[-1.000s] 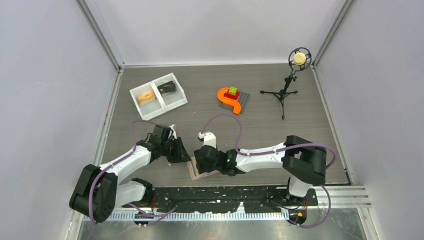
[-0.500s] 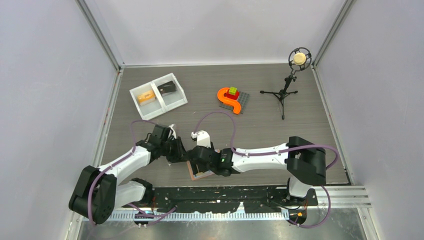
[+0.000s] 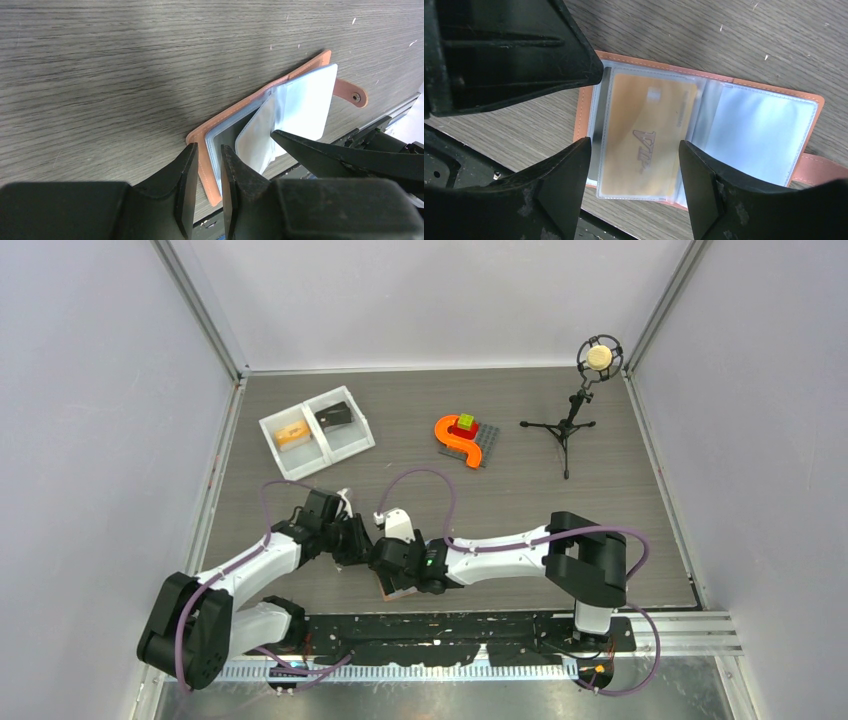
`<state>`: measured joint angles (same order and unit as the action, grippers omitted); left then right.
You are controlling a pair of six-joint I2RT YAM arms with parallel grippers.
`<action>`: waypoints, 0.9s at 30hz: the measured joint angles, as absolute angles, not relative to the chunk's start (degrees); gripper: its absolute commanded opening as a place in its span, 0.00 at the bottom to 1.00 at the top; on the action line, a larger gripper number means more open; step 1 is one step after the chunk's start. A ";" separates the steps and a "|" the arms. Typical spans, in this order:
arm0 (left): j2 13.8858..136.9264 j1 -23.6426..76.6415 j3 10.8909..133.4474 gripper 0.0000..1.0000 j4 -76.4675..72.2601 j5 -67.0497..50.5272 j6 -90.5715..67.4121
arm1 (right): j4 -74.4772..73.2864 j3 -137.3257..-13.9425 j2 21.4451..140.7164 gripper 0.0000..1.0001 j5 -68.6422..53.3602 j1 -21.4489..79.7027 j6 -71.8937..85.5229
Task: Take the credit cards out of the card holder
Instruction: Remove the credit card from the card holder.
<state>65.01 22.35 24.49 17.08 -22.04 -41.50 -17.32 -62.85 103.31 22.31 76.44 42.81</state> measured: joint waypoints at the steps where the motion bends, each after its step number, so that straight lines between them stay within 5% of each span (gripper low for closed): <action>1: 65.01 22.35 24.45 0.25 17.08 -22.04 -41.50 | -17.54 -63.05 103.50 0.70 22.31 76.47 42.81; 27: 65.23 22.37 24.27 0.24 16.97 -22.00 -41.50 | -15.03 -60.49 102.10 0.55 23.55 76.55 43.33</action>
